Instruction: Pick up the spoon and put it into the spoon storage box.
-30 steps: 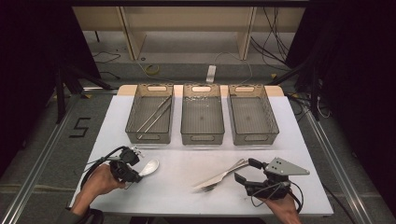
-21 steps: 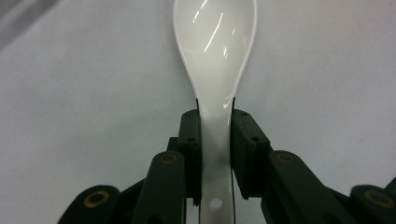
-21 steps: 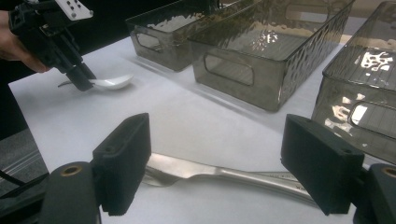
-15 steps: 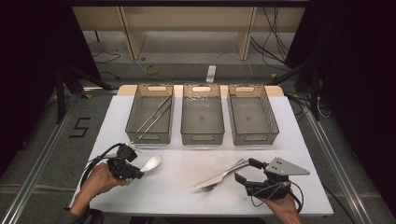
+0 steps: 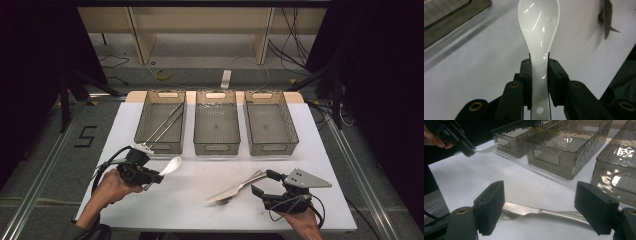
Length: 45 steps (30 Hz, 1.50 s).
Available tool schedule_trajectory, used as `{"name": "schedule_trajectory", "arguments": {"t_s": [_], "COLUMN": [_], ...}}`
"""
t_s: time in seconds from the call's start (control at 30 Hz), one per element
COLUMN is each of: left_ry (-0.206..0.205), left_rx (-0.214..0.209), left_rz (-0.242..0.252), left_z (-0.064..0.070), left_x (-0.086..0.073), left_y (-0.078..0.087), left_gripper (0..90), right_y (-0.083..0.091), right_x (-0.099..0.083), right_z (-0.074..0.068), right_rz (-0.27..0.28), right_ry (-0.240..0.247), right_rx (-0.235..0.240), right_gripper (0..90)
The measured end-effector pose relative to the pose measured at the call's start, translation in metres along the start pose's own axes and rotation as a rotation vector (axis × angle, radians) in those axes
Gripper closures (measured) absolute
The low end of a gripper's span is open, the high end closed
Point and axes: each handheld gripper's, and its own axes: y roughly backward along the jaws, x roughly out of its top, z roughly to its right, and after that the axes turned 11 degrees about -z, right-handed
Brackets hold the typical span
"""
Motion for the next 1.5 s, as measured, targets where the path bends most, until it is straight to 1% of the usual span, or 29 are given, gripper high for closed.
{"name": "schedule_trajectory", "arguments": {"t_s": [0.17,0.23,0.4,0.5,0.53,0.63,0.7,0.93,1.23,1.5], "left_ry": [-0.04,-0.052,-0.077,-0.076,-0.071,-0.065,-0.063,-0.031,-0.006,0.011], "left_rx": [-0.014,-0.004,0.004,0.002,0.006,0.007,0.013,0.02,0.029,0.045], "left_rz": [0.036,0.052,0.085,0.109,0.123,0.139,0.149,0.207,0.239,0.246], "left_z": [0.01,0.013,0.017,0.016,0.015,0.012,0.01,0.0,-0.01,-0.016], "left_x": [0.024,0.035,0.064,0.078,0.082,0.093,0.099,0.119,0.137,0.154], "left_y": [0.003,0.005,0.009,0.01,0.01,0.01,0.01,0.007,0.001,-0.004], "left_gripper": [74.9,74.9,74.9,74.9,74.9,74.9,74.9,74.9,74.9,74.9], "right_y": [0.0,0.0,0.0,0.0,0.0,0.0,0.0,0.001,0.001,0.001], "right_x": [0.0,-0.001,-0.001,-0.001,-0.001,-0.001,-0.001,-0.001,-0.001,-0.001], "right_z": [0.0,0.001,0.0,0.001,0.001,0.001,0.001,0.001,0.002,0.003], "right_rz": [-0.001,-0.001,0.001,0.0,-0.001,-0.001,-0.002,0.0,0.0,0.002], "right_ry": [-0.004,-0.003,-0.004,-0.003,-0.005,-0.006,-0.005,-0.006,-0.011,-0.012], "right_rx": [0.0,0.0,0.001,0.001,0.002,0.001,0.002,0.001,0.004,0.003], "right_gripper": [25.2,25.2,25.2,25.2,25.2,25.2,25.2,25.2,25.2,25.2]}}
